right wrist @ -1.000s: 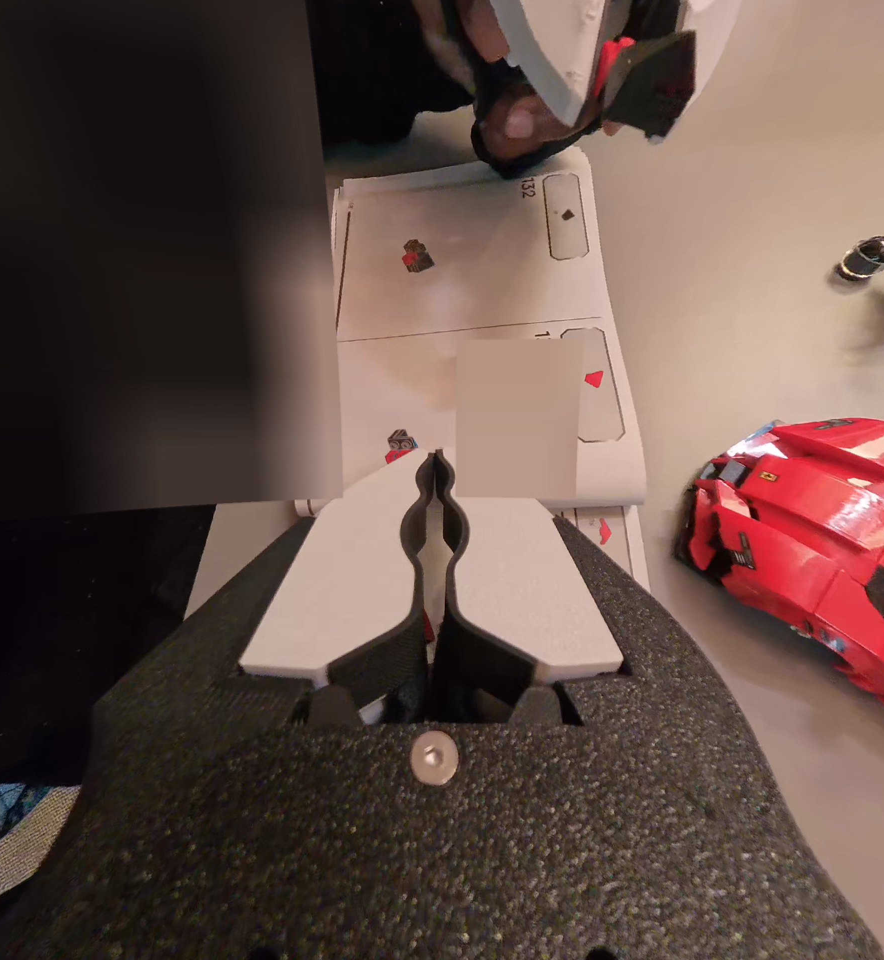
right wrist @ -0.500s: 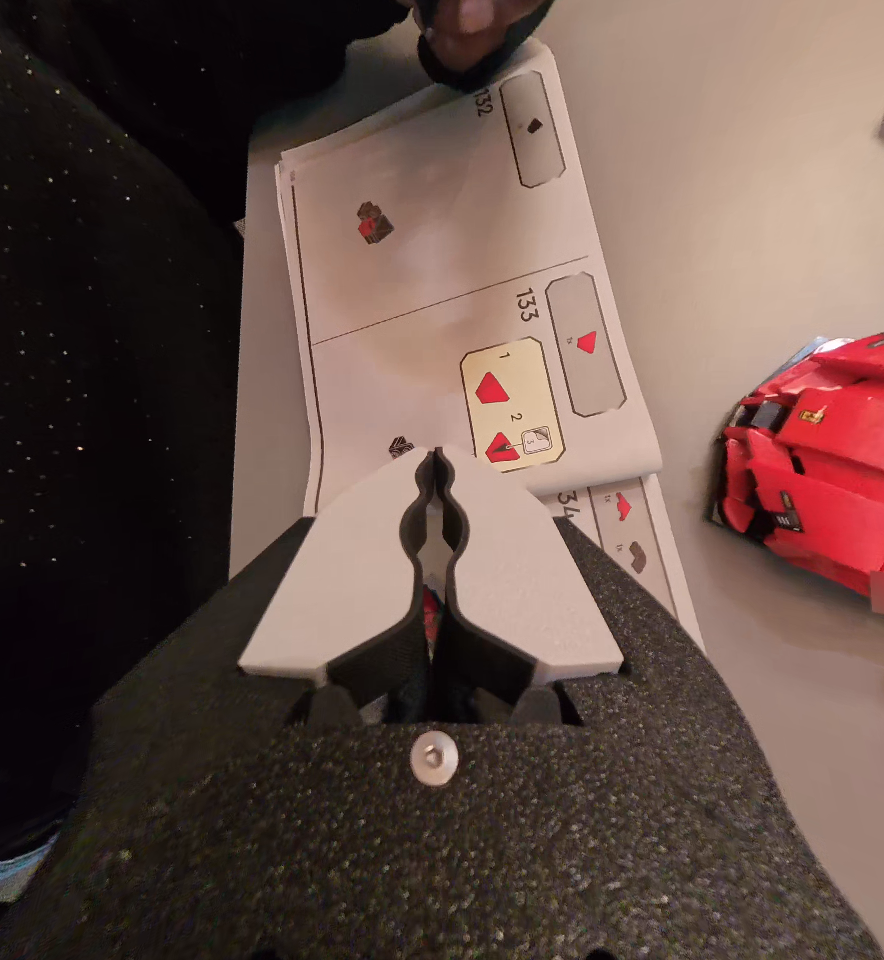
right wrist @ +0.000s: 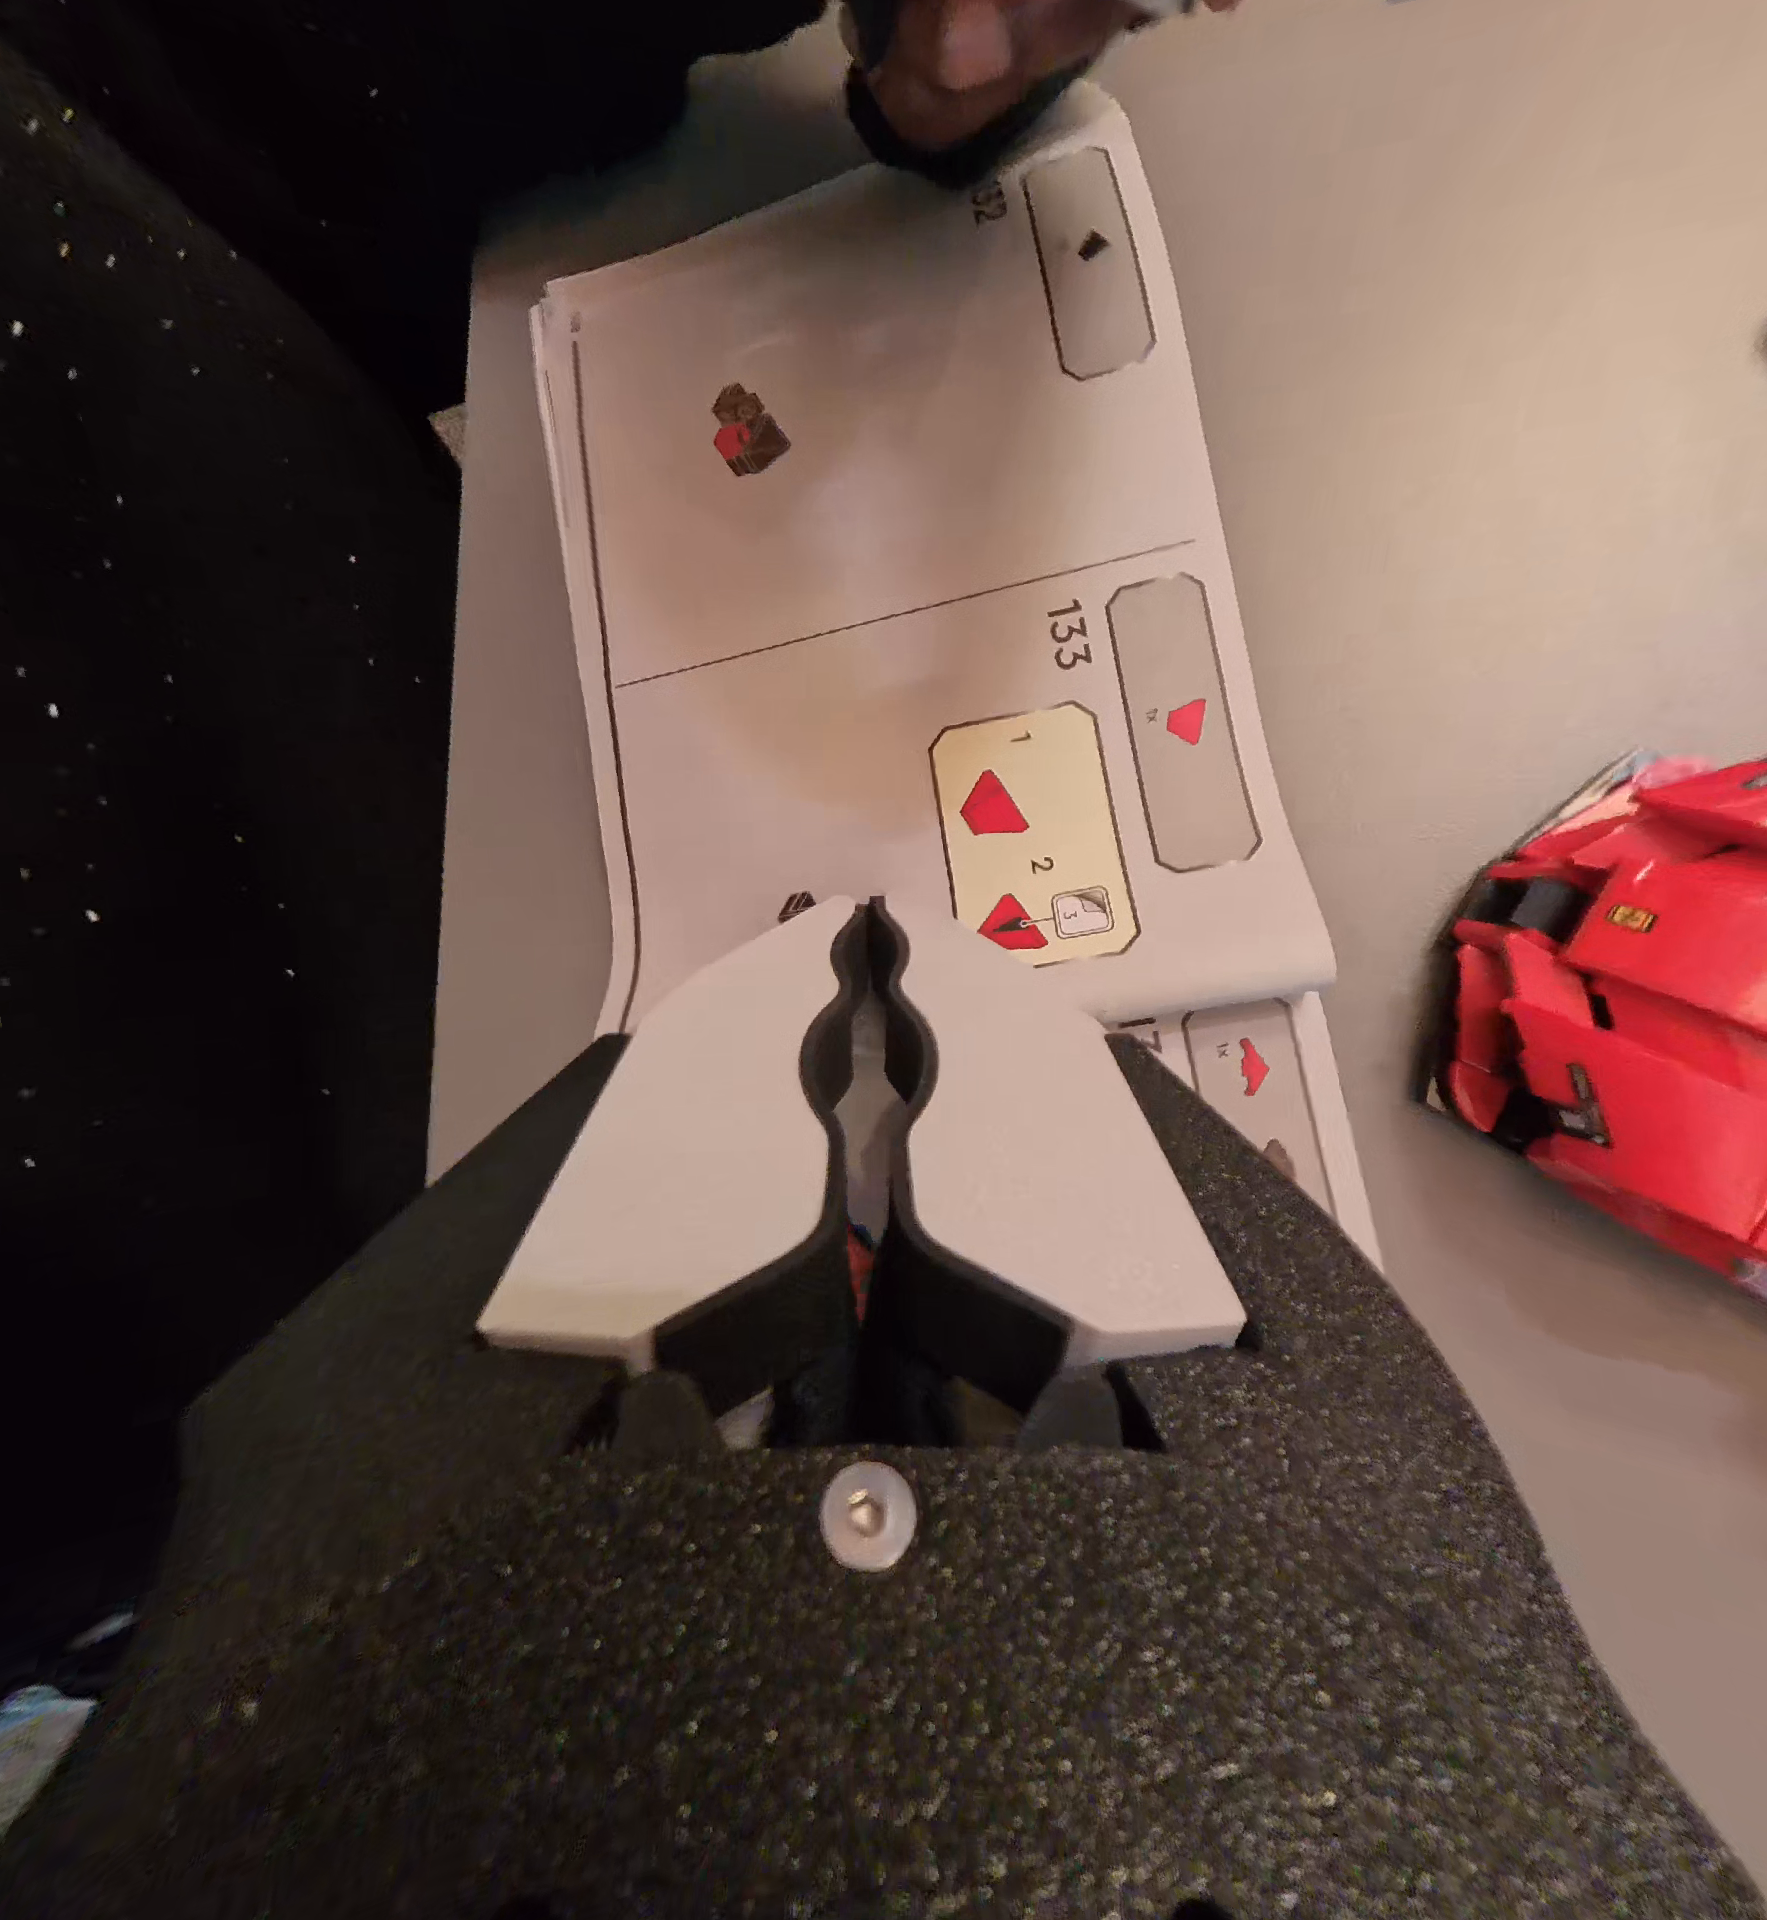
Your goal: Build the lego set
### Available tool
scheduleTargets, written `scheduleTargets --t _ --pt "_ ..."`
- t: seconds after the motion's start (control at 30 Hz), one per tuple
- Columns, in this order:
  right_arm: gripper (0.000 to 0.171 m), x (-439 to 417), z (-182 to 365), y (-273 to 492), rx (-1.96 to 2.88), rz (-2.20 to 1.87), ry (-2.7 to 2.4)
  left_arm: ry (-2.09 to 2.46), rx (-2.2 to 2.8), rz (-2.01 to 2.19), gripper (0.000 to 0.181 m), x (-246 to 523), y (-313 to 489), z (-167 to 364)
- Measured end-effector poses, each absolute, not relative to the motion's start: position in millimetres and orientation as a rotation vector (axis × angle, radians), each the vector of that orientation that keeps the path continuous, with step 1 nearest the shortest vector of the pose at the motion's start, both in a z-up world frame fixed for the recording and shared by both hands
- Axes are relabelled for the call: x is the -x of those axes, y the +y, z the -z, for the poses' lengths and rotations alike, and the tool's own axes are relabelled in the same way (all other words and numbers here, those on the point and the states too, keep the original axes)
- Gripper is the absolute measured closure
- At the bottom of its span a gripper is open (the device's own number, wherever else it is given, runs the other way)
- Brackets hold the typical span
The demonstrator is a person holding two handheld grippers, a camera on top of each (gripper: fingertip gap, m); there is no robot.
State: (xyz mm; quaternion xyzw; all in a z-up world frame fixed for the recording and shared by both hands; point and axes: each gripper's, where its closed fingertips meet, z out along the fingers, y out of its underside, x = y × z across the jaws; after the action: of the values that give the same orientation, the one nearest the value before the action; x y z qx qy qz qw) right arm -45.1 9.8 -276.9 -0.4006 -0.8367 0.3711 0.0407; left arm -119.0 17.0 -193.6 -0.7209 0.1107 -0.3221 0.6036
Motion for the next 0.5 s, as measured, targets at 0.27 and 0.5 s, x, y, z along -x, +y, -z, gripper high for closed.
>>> scheduleTargets --t 0.27,0.5 --pt "0.171 48 251 16 1.2 -1.346 -2.404 0.265 1.667 0.745 0.165 118 17 193" --pt "0.171 43 247 29 1.212 -1.295 -2.385 0.27 1.665 0.746 0.165 117 16 193"
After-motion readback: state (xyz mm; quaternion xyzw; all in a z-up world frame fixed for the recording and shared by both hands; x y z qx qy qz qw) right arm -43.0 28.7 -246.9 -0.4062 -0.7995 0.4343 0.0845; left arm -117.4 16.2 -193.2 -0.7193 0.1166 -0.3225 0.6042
